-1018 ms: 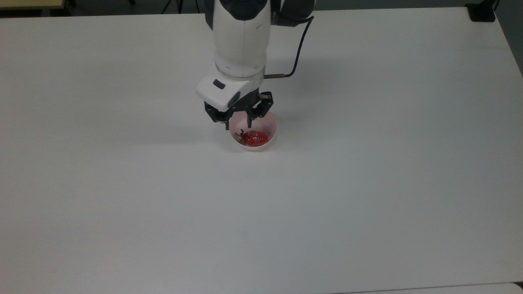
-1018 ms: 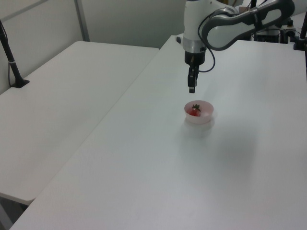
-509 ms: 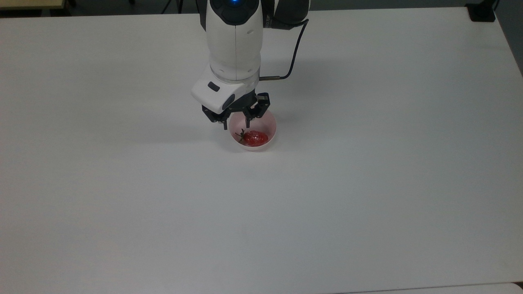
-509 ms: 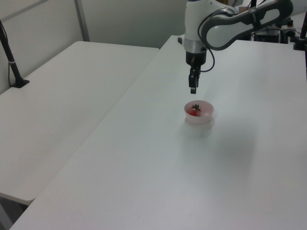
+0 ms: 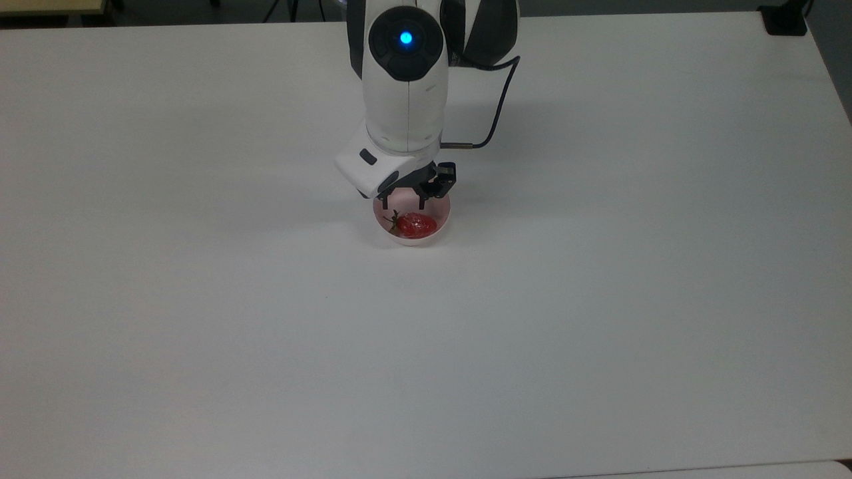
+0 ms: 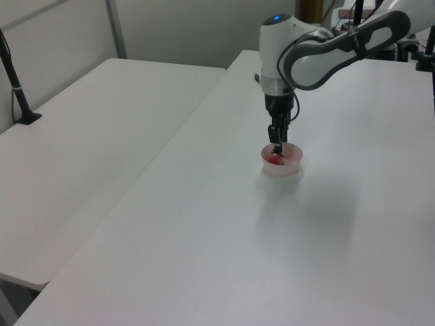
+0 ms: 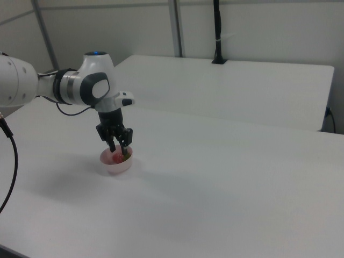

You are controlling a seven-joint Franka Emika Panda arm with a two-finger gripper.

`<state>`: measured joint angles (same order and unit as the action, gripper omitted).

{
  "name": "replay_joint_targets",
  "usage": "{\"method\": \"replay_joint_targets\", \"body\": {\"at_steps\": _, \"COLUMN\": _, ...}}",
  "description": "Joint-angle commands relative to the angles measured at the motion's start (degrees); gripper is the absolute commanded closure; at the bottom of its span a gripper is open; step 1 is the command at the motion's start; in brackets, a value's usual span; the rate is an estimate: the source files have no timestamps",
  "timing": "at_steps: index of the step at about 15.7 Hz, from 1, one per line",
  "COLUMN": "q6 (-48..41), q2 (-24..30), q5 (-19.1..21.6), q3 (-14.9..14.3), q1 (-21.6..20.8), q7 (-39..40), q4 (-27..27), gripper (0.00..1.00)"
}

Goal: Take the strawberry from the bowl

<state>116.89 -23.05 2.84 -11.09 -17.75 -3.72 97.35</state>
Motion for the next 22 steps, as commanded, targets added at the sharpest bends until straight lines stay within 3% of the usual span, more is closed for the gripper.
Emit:
{"method": "replay_joint_targets", "body": {"at_steps": 1, "q6": 0.5, "q2": -0.1, "q5": 1.0, "q3": -0.2, "q1": -0.5, "q7": -2.1, "q4": 1.4, "gripper": 0.44}}
{"method": "replay_joint_targets", "body": {"at_steps": 6, "q6": 7.6, "q2": -1.9, "q5": 1.0, "q3": 0.4, "q1": -1.4, "q7": -5.5, "q4": 2.8, "gripper": 0.26}}
{"method": "replay_joint_targets", "body": {"at_steps": 11, "q6": 8.9, "q2": -3.2, "q5": 1.0, "q3": 0.5, "q1": -1.8, "q7": -7.9, "q4": 2.9, "gripper": 0.20}}
{"method": "replay_joint_targets", "body": {"at_steps": 13, "q6": 8.9, "q2": -3.3, "q5": 1.0, "q3": 0.5, "q1": -1.8, "q7": -7.8, "q4": 2.9, "gripper": 0.24}}
{"method": "replay_joint_targets", "body": {"at_steps": 16, "q6": 8.9, "q2": -3.2, "q5": 1.0, "q3": 0.5, "q1": -1.7, "q7": -7.1, "q4": 2.9, "gripper": 0.43}}
{"method": "replay_joint_targets", "body": {"at_steps": 19, "q6": 8.9, "q2": -3.0, "q5": 1.0, "q3": 0.5, "q1": -1.4, "q7": -6.8, "q4": 2.8, "gripper": 0.54}}
{"method": "replay_joint_targets", "body": {"at_steps": 22, "q6": 8.5, "q2": -2.3, "q5": 1.0, "q3": 0.5, "q1": -1.2, "q7": -6.7, "q4": 2.5, "gripper": 0.56}}
